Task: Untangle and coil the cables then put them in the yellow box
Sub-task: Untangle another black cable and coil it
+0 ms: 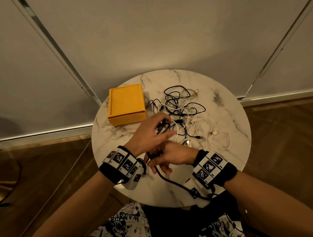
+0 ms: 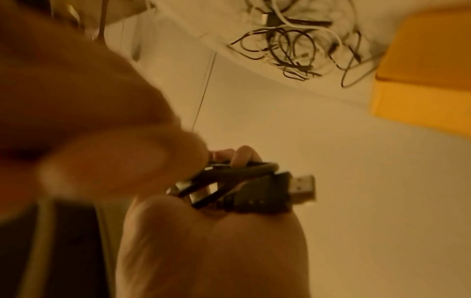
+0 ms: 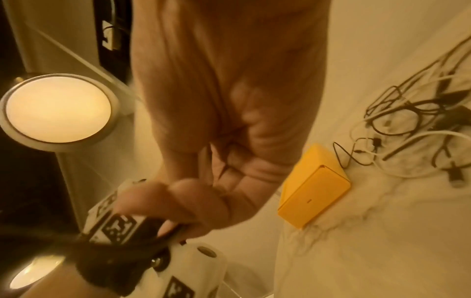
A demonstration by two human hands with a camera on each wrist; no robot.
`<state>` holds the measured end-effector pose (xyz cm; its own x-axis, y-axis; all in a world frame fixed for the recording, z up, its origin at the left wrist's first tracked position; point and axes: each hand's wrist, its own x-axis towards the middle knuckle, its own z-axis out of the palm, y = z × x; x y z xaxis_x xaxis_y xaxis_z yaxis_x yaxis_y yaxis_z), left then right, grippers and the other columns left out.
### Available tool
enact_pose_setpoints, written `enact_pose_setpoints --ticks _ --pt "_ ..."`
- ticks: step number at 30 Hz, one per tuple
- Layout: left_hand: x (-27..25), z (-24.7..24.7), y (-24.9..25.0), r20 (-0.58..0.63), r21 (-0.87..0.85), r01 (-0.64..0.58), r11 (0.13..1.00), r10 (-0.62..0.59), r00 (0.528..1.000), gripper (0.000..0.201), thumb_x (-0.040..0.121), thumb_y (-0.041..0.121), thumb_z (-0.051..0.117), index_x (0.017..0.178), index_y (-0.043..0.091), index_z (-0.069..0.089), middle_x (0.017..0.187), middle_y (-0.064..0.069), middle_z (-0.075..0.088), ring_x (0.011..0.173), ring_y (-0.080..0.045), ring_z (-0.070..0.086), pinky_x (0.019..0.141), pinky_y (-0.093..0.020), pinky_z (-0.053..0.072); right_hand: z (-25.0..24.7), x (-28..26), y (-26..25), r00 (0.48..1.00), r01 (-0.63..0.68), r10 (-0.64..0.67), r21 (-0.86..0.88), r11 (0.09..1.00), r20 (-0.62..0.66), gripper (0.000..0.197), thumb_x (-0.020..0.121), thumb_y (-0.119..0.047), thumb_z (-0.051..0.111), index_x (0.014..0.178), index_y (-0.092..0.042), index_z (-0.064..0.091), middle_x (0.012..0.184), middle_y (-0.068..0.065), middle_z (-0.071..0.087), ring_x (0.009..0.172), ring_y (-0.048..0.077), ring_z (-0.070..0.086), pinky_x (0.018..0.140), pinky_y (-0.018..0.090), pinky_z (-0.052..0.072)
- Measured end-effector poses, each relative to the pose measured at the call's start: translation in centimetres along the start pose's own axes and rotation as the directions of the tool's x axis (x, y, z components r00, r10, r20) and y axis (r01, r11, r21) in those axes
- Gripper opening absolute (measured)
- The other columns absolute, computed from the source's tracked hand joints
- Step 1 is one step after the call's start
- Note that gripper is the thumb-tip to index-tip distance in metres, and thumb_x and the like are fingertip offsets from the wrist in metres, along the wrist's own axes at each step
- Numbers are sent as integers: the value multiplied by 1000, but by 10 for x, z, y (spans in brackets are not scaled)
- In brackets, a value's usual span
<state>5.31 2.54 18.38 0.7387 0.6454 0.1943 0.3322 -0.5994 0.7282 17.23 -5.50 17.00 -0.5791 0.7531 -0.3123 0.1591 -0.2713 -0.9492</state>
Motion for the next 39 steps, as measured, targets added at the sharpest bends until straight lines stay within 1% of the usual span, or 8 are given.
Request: enact_pose_setpoints --ticks 8,13,18,21,25,28,35,39 --pt "-2 -20 -23 475 261 9 965 -136 869 64 90 74 18 116 36 61 109 6 69 97 -11 63 87 -42 49 -1 -6 6 955 53 -101 -174 983 -278 5 89 -8 67 91 -4 69 72 14 70 39 14 48 42 23 42" --pt "-6 -31 -12 616 174 90 981 -180 767 60 83 75 39 114 30 64 94 8 69 83 -7 63 77 -33 49 6 -8 12 879 91 -239 -346 934 -413 5 81 -7 72 77 -8 75 66 3 72 50 5 60 55 17 45" --pt "-6 -48 -2 803 165 254 953 -279 527 50 75 22 70 122 27 52 99 0 71 83 -21 68 71 -41 56 8 -11 9 813 86 -251 -317 944 -526 13 75 -15 82 69 -6 73 58 0 67 44 3 56 48 10 38" --pt "-3 -48 -2 776 240 369 898 -406 483 49 83 -4 59 126 8 40 90 3 70 62 -5 65 51 -26 50 7 -9 7 755 90 -307 -372 924 -580 27 70 -21 86 76 -11 61 57 -1 63 46 6 54 48 18 40" --pt "2 -44 -1 765 292 381 878 -453 458 20 86 -1 54 104 8 53 78 4 72 78 -28 72 60 -37 55 5 -6 8 787 25 -332 -511 859 -520 42 76 -33 80 108 -19 56 59 -4 61 51 5 54 51 16 39" --pt "5 -45 1 762 227 398 889 -416 497 16 84 1 54 93 12 61 79 -6 73 78 -37 72 64 -41 58 -2 -8 8 797 -48 -348 -626 778 -493 22 85 -38 71 88 -18 63 57 -10 50 53 2 49 51 16 30" --pt "11 -38 -1 620 -43 391 919 -282 732 28 85 7 59 111 14 50 83 -17 70 64 -41 67 56 -47 54 -18 -15 9 850 104 -220 -256 961 -479 17 95 -19 60 95 -3 65 53 -13 45 46 2 40 48 20 35" --pt "17 -34 -11 506 -79 352 933 -267 820 29 85 13 69 110 16 53 83 -3 70 67 -14 65 57 -27 51 -25 -18 6 812 164 -275 -250 954 -514 10 95 -15 58 89 -10 64 56 -10 48 48 4 43 47 23 38"
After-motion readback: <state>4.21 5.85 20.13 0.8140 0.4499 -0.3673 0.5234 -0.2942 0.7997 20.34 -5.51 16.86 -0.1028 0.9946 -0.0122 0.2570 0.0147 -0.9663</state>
